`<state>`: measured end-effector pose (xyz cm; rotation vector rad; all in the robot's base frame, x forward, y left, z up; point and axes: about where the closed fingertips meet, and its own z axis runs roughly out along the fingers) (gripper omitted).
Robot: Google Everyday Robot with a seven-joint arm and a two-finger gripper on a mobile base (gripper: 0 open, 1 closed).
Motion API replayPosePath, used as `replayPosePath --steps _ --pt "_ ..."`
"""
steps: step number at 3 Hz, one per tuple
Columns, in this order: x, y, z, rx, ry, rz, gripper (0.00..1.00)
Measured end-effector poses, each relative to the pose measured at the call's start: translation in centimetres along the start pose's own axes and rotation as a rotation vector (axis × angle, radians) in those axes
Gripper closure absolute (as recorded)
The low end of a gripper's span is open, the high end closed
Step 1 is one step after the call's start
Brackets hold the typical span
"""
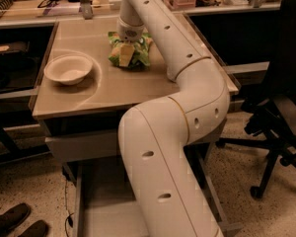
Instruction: Place green rice chip bag into middle drawer
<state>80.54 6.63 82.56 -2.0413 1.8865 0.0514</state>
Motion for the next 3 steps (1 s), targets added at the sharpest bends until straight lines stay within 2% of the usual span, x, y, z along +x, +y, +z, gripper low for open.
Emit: replayPosePath --steps 1,2,3 --pt "-1.2 -0.8 -0.6 0.036 0.012 -0.04 1.0" --pt "-2.6 -1.4 -2.9 0.079 0.035 -0.06 1.0" --pt "-2.9 -1.4 -5.8 0.11 0.047 -0.036 1.0"
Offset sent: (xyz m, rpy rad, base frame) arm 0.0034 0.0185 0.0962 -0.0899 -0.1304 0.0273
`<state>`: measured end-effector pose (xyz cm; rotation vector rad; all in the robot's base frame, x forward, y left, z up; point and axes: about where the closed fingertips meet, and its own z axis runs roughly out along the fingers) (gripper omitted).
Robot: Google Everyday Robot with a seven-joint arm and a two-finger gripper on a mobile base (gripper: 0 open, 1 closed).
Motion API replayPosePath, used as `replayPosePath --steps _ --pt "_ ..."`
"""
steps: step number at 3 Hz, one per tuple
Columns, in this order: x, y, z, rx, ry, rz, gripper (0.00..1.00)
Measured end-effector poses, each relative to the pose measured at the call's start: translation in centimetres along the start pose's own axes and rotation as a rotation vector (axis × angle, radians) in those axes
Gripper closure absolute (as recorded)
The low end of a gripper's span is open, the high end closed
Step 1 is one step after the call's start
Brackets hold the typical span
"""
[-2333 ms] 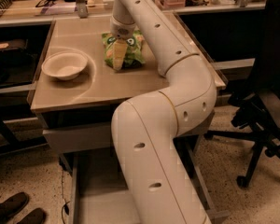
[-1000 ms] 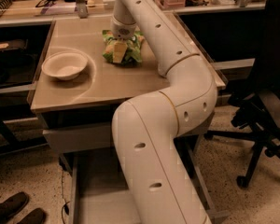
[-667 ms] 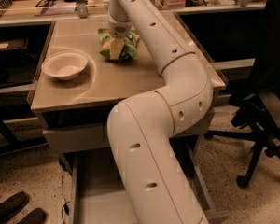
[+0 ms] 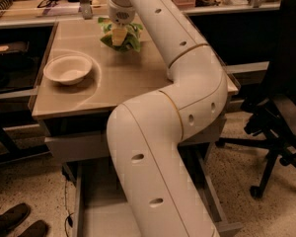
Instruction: Place green rice chip bag into middle drawer
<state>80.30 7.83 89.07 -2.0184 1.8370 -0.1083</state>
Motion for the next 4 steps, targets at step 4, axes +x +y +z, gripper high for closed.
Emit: replayPosePath --steps 4 --pt "0.7 1.4 -4.6 0.005 -0.015 0.104 1.0"
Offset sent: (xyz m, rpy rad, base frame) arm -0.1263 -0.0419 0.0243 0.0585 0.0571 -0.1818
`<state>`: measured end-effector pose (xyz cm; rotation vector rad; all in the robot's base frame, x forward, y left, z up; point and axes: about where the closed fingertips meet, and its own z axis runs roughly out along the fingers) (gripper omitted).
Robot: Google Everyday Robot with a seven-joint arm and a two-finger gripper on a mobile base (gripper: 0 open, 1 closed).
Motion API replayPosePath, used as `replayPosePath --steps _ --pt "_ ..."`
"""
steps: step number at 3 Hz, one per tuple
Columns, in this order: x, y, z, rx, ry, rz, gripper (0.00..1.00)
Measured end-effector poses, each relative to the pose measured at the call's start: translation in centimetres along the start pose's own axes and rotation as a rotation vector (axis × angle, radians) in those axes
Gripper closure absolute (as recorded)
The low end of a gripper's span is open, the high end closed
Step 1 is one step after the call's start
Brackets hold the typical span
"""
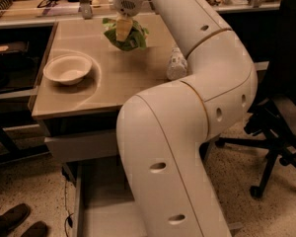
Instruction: Place green rice chip bag into middle drawer
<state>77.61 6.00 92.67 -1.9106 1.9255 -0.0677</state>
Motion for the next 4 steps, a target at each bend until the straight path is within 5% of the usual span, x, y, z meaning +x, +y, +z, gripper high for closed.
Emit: replayPosePath --steps 2,4 --pt "0.6 2.8 -4.8 0.015 0.019 0.076 1.0" --pt "1.0 9.3 -10.9 0.071 0.003 0.193 1.0"
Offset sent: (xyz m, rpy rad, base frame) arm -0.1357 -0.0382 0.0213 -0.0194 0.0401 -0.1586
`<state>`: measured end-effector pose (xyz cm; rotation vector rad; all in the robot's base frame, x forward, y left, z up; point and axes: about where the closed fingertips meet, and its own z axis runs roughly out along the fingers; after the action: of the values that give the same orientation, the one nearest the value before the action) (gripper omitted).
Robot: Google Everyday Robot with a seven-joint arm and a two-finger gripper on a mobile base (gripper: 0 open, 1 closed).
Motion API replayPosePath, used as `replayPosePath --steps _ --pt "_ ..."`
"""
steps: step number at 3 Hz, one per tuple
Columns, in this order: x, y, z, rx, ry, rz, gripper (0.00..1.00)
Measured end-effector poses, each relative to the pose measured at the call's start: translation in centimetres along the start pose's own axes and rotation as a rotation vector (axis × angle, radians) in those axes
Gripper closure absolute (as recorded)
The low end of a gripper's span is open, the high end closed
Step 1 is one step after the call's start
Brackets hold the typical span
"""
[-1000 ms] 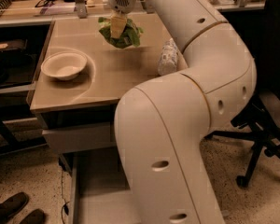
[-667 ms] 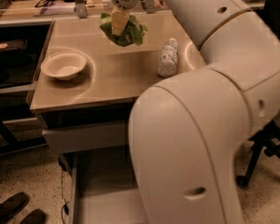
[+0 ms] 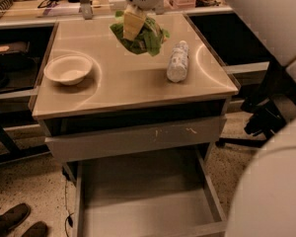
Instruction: Place green rice chip bag into middle drawer
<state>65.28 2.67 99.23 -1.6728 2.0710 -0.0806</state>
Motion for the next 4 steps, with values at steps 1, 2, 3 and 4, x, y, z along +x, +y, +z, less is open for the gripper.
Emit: replayPosePath --steps 1,2,3,4 --pt "1.0 2.0 1.6 -0.041 0.042 -0.004 1.0" --pt "1.1 2.0 1.7 -0.041 0.042 -0.004 1.0" --pt "1.0 3.6 0.0 -0.022 0.035 -0.008 1.0" --pt "2.3 7.5 -2.0 -0.021 0.038 0.047 1.0"
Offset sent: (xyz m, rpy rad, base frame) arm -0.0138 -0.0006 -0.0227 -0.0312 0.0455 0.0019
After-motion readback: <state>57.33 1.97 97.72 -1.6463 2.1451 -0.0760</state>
